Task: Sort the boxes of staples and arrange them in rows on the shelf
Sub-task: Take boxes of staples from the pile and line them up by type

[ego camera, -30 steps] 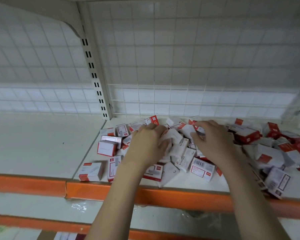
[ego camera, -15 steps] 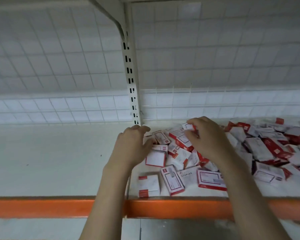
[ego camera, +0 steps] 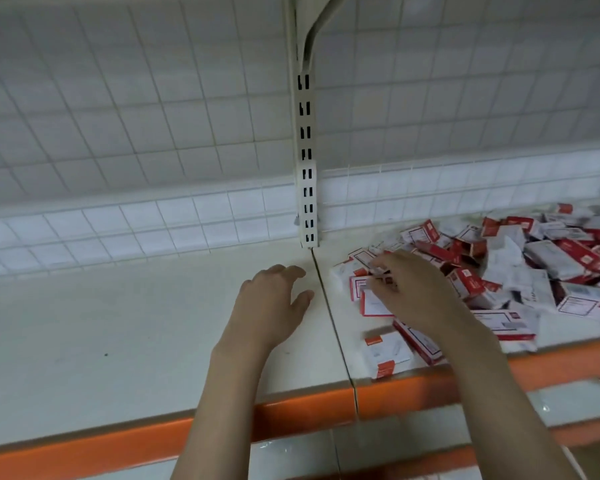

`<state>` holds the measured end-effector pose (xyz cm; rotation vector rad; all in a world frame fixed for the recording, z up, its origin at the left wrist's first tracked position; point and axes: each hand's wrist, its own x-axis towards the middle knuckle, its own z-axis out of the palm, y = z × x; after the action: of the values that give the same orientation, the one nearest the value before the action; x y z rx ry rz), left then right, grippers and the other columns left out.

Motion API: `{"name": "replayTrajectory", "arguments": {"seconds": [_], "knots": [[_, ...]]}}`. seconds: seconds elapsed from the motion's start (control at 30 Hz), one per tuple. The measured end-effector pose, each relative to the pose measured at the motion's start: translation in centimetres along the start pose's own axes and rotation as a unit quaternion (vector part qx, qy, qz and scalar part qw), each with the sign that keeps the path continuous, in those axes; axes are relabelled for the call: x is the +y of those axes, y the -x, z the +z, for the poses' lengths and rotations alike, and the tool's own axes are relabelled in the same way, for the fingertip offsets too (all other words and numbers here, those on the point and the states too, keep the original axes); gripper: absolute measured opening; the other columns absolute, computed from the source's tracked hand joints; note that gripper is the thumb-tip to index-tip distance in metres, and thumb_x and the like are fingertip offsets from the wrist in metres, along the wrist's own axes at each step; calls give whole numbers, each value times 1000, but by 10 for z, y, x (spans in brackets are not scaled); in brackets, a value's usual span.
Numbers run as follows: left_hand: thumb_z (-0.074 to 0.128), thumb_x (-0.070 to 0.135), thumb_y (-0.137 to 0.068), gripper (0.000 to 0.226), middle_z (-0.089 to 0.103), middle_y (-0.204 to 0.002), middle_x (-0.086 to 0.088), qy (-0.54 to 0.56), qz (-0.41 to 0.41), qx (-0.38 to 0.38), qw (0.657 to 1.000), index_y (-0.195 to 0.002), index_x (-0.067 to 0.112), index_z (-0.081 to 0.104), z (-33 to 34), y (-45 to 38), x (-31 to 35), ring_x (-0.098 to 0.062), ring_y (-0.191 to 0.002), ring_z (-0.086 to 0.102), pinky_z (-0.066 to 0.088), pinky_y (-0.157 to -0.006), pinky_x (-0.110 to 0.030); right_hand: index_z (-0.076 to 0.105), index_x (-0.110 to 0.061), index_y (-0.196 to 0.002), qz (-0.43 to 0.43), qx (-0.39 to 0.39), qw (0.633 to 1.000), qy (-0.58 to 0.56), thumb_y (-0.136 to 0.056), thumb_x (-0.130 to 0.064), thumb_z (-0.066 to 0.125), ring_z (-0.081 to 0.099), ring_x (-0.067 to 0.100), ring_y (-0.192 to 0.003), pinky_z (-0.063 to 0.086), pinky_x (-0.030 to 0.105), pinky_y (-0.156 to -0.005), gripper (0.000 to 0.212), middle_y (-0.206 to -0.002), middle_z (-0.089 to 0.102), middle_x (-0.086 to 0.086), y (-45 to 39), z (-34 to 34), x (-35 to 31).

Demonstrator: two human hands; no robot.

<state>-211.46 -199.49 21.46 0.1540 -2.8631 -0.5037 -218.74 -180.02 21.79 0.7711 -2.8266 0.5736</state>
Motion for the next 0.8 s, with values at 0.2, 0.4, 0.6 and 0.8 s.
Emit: {"name": "replayTrajectory", "arguments": {"seconds": [0.2, 0.4, 0.6, 0.8], "knots": [[56, 31, -89, 48, 55, -122, 0, -2, 15, -49, 999, -135, 23, 45, 14, -13, 6, -20, -116, 50, 40, -96, -34, 56, -20, -120, 28, -17, 999, 2, -91, -32, 51, 55, 19, -103, 45, 34, -89, 32, -110, 59, 0, 15, -9, 15], [60, 28, -87, 51, 52, -128, -4, 12, 26, -68, 997, -135, 20, 45, 22, -44, 23, -23, -120, 47, 39, -99, -37, 52, -26, -126, 23, -40, 998, 31, -90, -35, 53, 51, 16, -107, 43, 30, -90, 37, -117, 57, -3, 29, -18, 28], [60, 29, -86, 49, 54, -126, -6, 33, 30, -50, 998, -133, 19, 48, 29, -48, 26, -24, -117, 50, 40, -98, -38, 40, -22, -136, -4, -60, 997, 40, -84, -38, 60, 38, 17, -123, 32, 29, -99, 59, -131, 44, -2, 22, -5, 27], [59, 30, -88, 48, 55, -123, -5, 15, 17, -39, 999, -134, 19, 47, 25, -37, 10, -24, -115, 51, 41, -96, -39, 39, -20, -132, -30, -80, 996, 36, -82, -20, 64, 33, 18, -123, 35, 29, -99, 56, -130, 36, 1, 6, 16, 21]]}}
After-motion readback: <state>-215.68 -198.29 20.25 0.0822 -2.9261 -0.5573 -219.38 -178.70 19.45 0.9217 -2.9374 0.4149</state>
